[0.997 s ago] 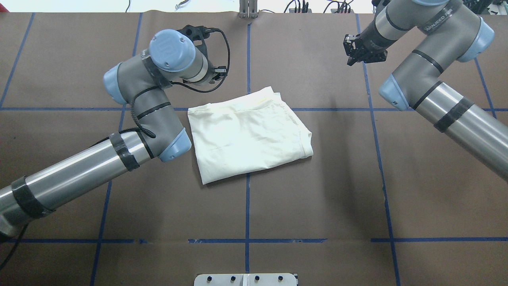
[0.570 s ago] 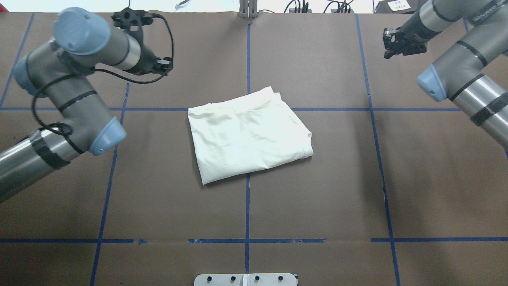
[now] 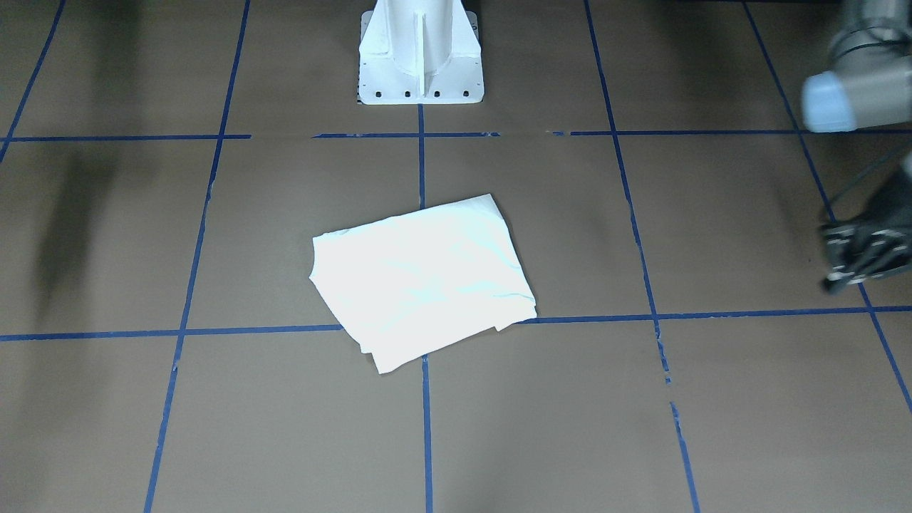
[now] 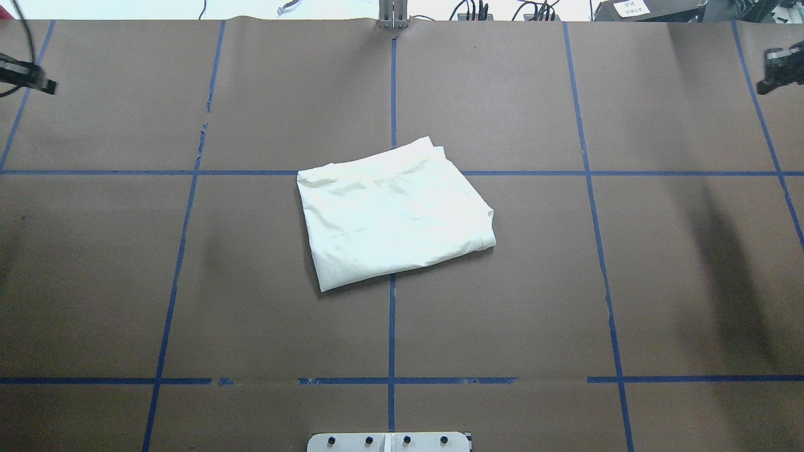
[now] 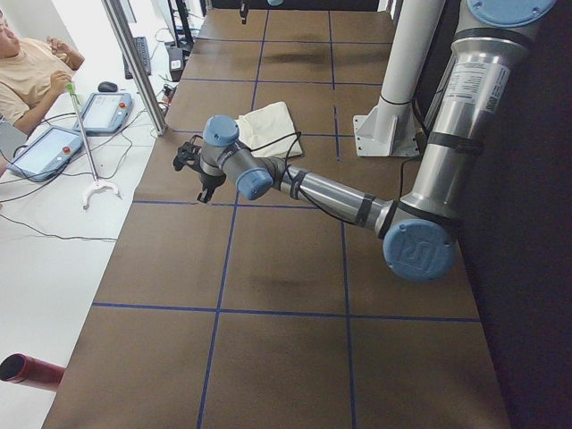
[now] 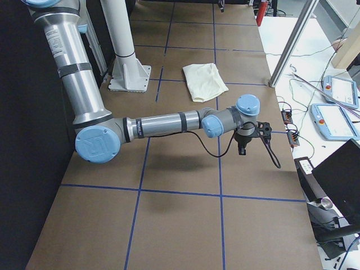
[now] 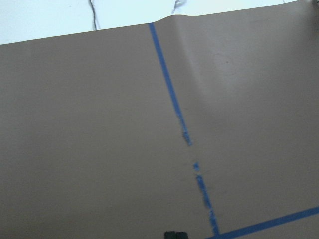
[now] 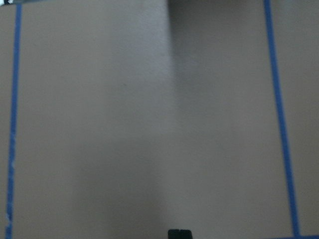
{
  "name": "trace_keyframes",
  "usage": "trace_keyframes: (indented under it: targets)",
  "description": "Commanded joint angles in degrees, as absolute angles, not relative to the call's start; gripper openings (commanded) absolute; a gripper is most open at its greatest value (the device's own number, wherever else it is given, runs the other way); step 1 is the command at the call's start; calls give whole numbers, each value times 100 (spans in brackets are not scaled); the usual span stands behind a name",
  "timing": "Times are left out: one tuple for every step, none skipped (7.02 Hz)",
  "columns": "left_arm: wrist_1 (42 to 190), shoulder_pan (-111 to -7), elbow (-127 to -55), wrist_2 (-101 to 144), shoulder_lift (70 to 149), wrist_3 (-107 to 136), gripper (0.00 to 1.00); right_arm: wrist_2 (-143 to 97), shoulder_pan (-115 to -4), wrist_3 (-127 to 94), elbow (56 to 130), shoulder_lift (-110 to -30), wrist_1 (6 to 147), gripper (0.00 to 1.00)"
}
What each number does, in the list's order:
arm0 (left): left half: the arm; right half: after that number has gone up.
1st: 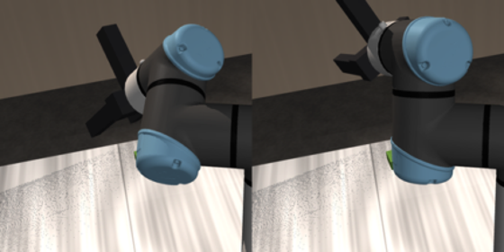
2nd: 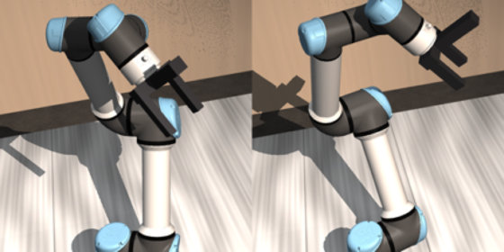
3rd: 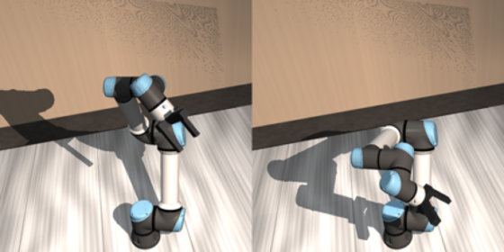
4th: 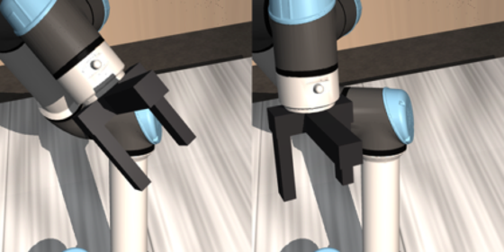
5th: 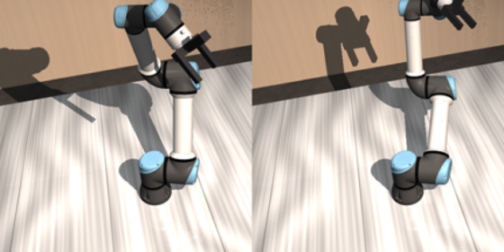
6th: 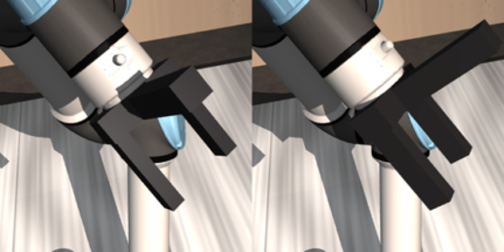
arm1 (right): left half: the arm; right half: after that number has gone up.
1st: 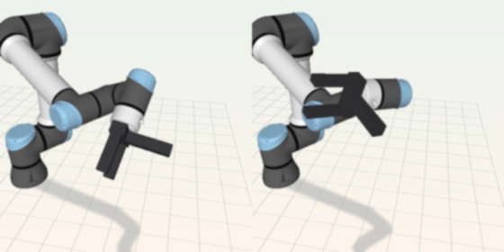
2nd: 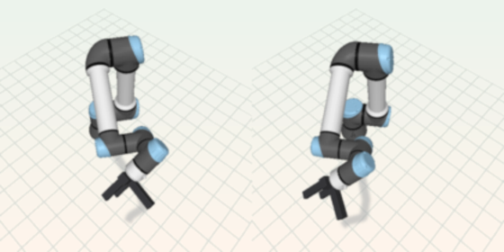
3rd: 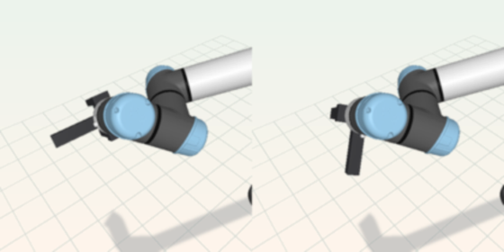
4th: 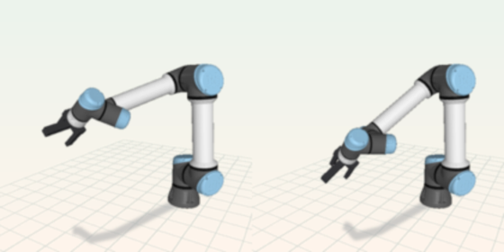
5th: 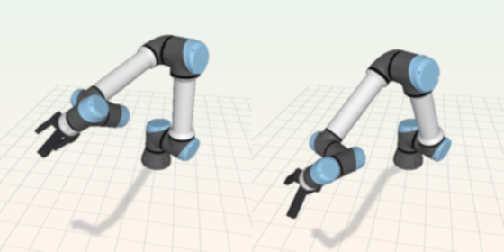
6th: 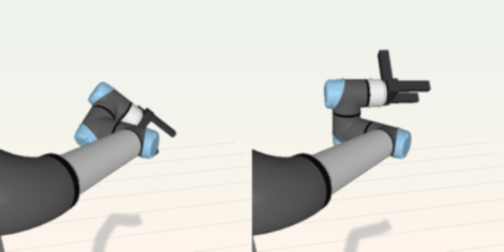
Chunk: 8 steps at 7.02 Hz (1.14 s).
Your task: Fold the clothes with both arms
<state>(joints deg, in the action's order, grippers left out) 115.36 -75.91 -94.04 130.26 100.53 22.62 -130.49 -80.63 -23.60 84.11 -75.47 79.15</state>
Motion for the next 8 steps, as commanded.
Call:
trace_keyframes:
  targets:
    - [10806, -8417, -9282, 13542, 9486, 1513, 14, -13069, -8568, -1276, 8936, -8180, 8751, 0]
    - [10767, -8655, -9333, 13674, 9292, 1068, 48, -13069, -8578, -1274, 9278, -8435, 8867, 33]
    - [10749, -9179, -9273, 13624, 9099, 220, 99, -13043, -8604, -1283, 9873, -8907, 8886, 99]
    - [10749, -9263, -9420, 13623, 8766, 115, 100, -13060, -8657, -1275, 10140, -9225, 8886, 100]
    - [10801, -9246, -9483, 13379, 8284, 140, 100, -13061, -8657, -1274, 10195, -9324, 8886, 100]
    - [10802, -9220, -9414, 12750, 8297, 132, 100, -13043, -8657, -1257, 10143, -9334, 8886, 100]
    - [10828, -9246, -9387, 12762, 8219, 36, 100, -13034, -8657, -1213, 10143, -9343, 8886, 100]
    - [10837, -9229, -9369, 12753, 8105, 105, 100, -12999, -8605, -1213, 10134, -9343, 8894, 100]
